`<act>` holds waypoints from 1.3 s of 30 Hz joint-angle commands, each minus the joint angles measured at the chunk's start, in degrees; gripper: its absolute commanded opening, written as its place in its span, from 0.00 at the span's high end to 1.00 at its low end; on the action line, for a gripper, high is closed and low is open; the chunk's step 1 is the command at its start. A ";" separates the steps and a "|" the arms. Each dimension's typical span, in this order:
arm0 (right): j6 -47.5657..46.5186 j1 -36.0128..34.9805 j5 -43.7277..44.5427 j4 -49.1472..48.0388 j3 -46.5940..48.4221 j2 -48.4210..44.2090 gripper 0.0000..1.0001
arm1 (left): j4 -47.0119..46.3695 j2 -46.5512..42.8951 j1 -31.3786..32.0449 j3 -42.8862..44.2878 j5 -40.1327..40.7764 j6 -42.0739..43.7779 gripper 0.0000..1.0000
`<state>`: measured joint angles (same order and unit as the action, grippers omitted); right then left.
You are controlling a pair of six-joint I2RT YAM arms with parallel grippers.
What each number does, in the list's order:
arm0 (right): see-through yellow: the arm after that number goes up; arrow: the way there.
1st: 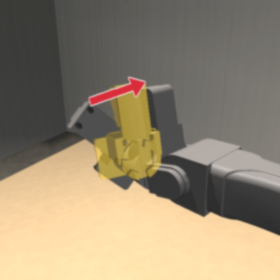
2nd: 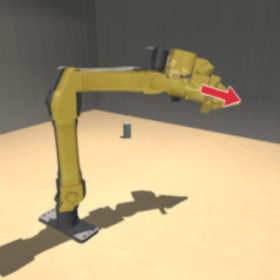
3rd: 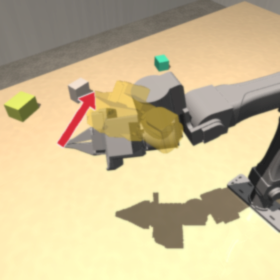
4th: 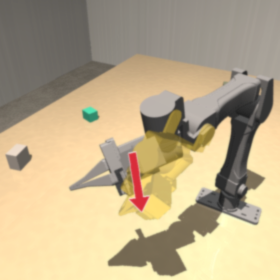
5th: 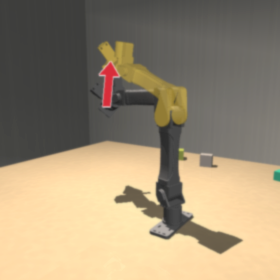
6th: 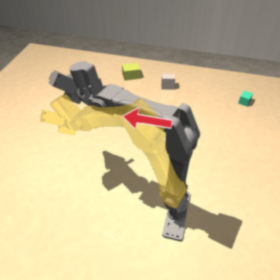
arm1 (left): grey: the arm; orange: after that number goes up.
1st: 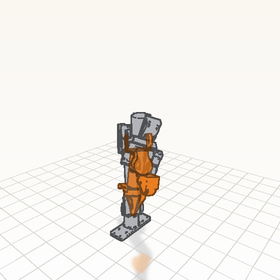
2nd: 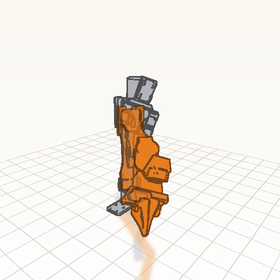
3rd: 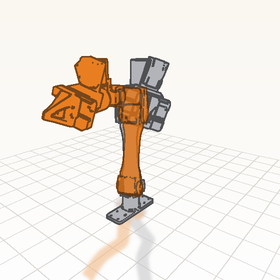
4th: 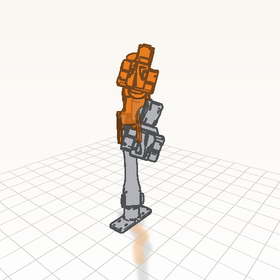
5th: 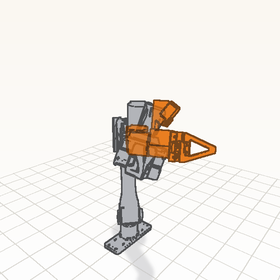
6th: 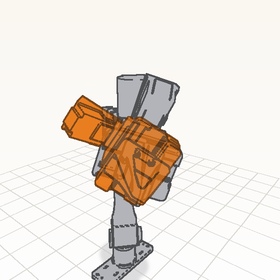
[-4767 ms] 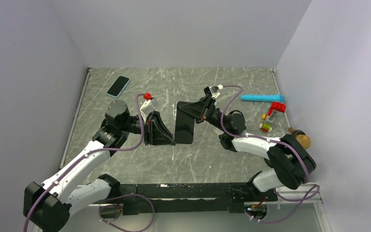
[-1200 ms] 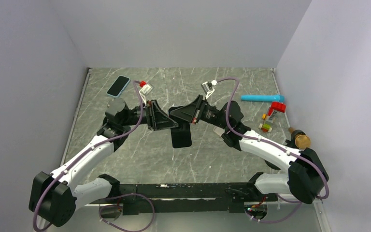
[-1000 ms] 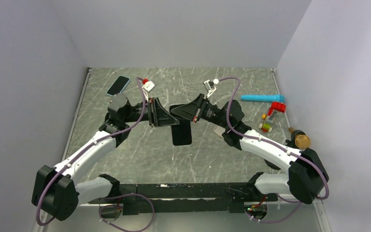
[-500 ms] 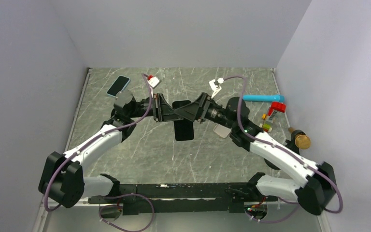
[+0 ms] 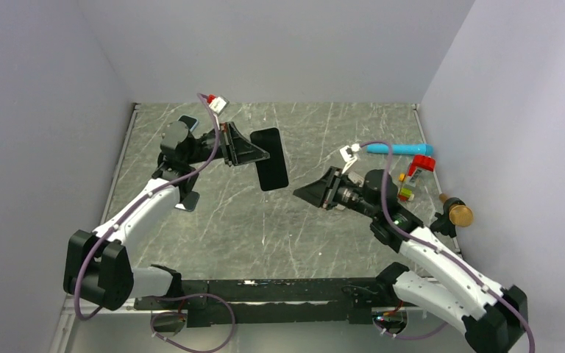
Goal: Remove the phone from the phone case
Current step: Remove the phone case from the phone.
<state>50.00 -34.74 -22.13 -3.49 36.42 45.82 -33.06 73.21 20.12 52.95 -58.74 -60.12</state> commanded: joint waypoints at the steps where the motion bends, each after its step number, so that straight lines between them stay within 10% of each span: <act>1: -0.02 -2.93 -3.64 -11.62 -0.83 3.83 0.68 | -8.43 0.86 -1.06 0.38 -1.56 -1.71 1.00; 12: 6.80 -4.67 -4.89 -28.99 -4.54 9.20 0.68 | -3.16 -1.34 -3.94 -3.83 0.37 3.97 1.00; 34: 4.15 -4.73 2.03 -19.94 -2.16 10.44 0.65 | -14.52 -0.71 -4.30 -6.54 -1.42 -3.59 1.00; 39: 0.59 -3.22 -1.65 -16.17 0.38 11.01 0.47 | -14.81 -0.54 -4.06 -6.56 -1.52 -3.58 1.00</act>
<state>54.92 -39.00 -22.48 -22.87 32.49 57.01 -41.65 74.04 16.03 45.82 -59.31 -62.26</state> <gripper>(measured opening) 0.465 0.147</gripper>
